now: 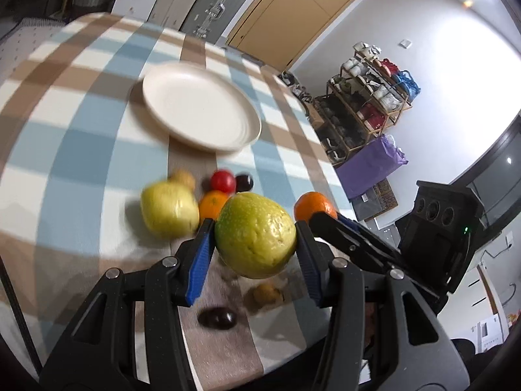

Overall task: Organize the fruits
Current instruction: 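Carry the pomelo and orange onto the cream plate and open both grippers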

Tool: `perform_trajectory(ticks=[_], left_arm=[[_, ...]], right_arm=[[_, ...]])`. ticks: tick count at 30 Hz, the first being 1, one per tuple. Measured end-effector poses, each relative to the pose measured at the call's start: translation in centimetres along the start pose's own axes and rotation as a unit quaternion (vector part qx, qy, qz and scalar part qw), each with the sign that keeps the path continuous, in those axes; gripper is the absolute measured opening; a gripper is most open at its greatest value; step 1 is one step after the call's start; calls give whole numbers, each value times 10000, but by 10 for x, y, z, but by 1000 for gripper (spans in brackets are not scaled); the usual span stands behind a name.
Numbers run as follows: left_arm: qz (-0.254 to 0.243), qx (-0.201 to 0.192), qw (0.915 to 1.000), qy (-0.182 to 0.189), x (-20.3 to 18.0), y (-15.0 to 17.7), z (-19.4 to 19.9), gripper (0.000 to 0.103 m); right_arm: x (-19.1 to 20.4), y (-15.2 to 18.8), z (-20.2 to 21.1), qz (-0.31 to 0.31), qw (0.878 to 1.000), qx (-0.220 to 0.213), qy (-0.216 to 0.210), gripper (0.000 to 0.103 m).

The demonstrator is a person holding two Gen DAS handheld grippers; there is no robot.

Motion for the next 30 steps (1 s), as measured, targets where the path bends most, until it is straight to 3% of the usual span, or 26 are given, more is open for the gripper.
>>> perform_trajectory(ticks=[13, 22, 30], left_arm=[[-305, 5, 9992, -242, 4, -116, -10, 46], [-318, 441, 9977, -413, 28, -185, -80, 46], [-121, 696, 9959, -573, 60, -220, -142, 46]], right_arm=[[-20, -92, -19, 249, 9996, -98, 20, 41], [-41, -140, -73, 605, 9979, 93, 192, 41], [-65, -152, -131, 760, 9958, 320, 394, 41]])
Point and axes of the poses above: each gripper's, at about its wrist camera, not at the fingertips, and z roughly against the way its jaws point, x to its left, y to its underside, the point moved 2 cm from there along -z, roughly the way its jaws point, and after that the axes turned 1 degree about y, right-handed, at the moved point
